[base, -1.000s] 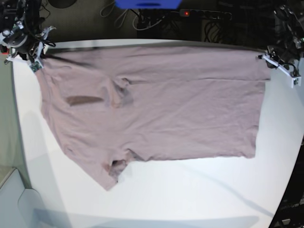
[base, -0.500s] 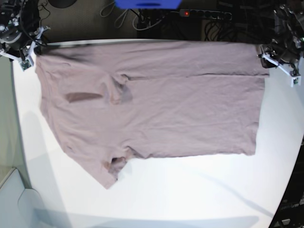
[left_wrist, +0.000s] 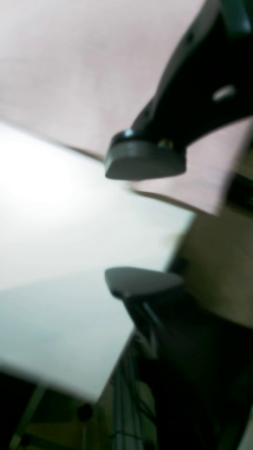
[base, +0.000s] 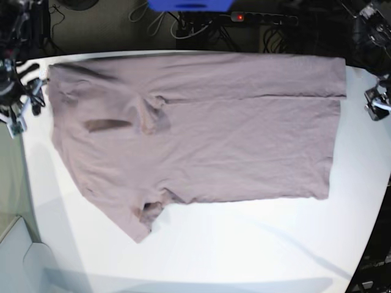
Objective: Layout the t-shirt on the table in an organized manner, then fold the t-shirt properly
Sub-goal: 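Release the folded edge and lift both grippers away from the shirt, then grasp the shirt's hem-side edge with both grippers at its ends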
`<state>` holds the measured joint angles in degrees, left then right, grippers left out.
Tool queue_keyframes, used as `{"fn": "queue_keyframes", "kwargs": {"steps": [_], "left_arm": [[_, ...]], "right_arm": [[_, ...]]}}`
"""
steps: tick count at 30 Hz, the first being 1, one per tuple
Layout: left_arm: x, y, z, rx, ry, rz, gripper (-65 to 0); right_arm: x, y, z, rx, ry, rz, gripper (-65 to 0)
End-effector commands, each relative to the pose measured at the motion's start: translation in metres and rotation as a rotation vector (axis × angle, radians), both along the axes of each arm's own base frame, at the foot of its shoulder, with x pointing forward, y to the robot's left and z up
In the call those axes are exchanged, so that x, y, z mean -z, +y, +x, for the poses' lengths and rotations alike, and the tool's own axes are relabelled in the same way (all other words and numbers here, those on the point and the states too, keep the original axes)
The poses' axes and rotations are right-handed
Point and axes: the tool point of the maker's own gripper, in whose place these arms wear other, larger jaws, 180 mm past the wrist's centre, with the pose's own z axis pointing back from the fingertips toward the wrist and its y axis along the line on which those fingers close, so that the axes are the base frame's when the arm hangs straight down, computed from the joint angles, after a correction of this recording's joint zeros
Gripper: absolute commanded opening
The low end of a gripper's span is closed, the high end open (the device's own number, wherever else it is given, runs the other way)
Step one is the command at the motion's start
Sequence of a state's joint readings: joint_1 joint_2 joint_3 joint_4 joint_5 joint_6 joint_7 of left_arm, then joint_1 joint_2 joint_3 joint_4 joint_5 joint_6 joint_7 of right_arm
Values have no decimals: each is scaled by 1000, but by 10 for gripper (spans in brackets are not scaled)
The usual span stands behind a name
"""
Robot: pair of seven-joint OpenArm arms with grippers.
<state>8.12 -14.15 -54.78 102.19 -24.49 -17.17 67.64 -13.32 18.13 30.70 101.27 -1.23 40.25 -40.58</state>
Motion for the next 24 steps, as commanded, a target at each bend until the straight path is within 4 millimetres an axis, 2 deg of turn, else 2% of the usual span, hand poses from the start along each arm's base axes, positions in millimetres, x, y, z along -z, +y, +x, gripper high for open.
{"fn": "queue_keyframes", "kwargs": {"steps": [1, 3, 6, 10, 14, 17, 20, 24], "left_arm": [[-17, 4, 16, 6, -63, 17, -219], [-33, 6, 34, 4, -120, 20, -193], [-51, 3, 56, 20, -183, 23, -164], [-57, -3, 75, 52, -173, 69, -156], [-52, -6, 91, 69, -123, 103, -155], [-51, -4, 100, 63, -122, 93, -155], [-53, 3, 108, 54, -150, 94, -155], [-42, 9, 115, 39, -182, 77, -155]], "right_arm": [[-18, 0, 27, -24, -71, -19, -224], [-22, 5, 64, -43, -84, -53, -224], [-16, 12, 111, -40, -66, -68, -224], [-9, 14, 164, -20, -34, 4, -227], [-7, 21, 206, -5, -19, 130, -227], [-3, 33, 222, -30, -45, 200, -227], [8, 43, 225, -49, -62, 255, -227], [28, 55, 221, -61, -56, 319, -227]]}}
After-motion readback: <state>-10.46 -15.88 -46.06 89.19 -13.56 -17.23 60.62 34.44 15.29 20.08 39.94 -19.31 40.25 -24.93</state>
